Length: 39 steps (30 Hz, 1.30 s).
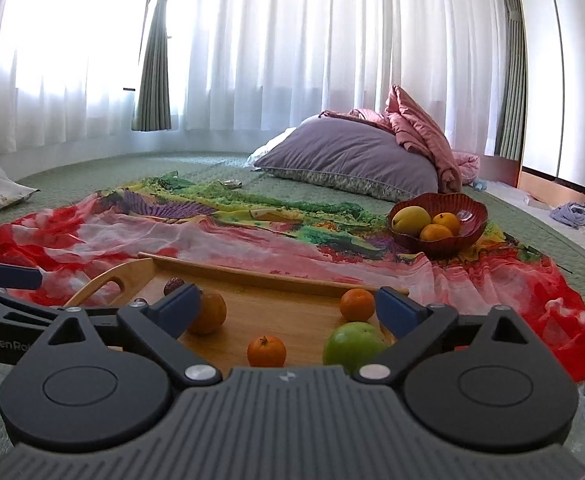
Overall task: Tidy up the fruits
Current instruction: 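Open the left tool to drop the date while the right tool releases the tangerine, then withdraw both open tools back from the tray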
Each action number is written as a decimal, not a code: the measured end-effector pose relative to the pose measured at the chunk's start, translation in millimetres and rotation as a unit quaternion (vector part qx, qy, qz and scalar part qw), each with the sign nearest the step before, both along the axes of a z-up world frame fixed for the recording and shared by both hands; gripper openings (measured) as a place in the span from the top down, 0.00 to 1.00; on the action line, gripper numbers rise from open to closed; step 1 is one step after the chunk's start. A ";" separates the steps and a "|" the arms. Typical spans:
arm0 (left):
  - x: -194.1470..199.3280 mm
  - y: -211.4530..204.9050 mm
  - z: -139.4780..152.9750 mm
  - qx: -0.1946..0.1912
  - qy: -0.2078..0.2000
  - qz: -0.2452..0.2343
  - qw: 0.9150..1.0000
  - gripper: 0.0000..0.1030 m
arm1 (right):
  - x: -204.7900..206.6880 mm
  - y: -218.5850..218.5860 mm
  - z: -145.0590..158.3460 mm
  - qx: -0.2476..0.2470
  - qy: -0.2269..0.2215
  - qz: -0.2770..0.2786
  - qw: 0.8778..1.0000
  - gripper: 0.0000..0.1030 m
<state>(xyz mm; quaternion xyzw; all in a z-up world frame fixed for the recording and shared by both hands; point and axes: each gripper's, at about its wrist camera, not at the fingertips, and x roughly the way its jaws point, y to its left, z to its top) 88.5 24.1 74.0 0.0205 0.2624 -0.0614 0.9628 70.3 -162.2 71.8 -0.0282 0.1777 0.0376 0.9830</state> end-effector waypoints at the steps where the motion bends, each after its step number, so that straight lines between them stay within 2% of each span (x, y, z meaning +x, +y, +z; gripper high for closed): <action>1: -4.0 -0.2 -0.2 -0.001 -0.001 0.000 1.000 0.03 | -4.1 -0.7 -0.3 -0.002 -0.002 0.001 1.000 0.01; 7: -22.3 -0.6 -4.5 -0.012 0.007 0.004 1.000 0.03 | -21.9 -4.8 -6.5 -0.010 -0.001 0.003 1.000 0.00; 14: -36.7 1.8 -22.8 -0.025 0.026 0.015 0.999 0.03 | -37.5 -10.5 -20.3 -0.012 0.009 -0.005 1.000 0.00; 20: -46.5 -2.4 -42.5 -0.009 0.040 0.018 0.999 0.03 | -50.2 -12.2 -37.0 -0.025 0.019 -0.006 0.999 0.00; 25: -51.0 -8.2 -54.8 0.002 0.045 0.012 0.999 0.03 | -58.2 -16.0 -50.3 -0.016 0.036 -0.004 0.999 0.00; 39: -43.7 -20.9 -73.2 0.012 0.064 0.008 0.998 0.03 | -57.1 -20.2 -79.3 -0.020 0.077 -0.014 0.997 0.00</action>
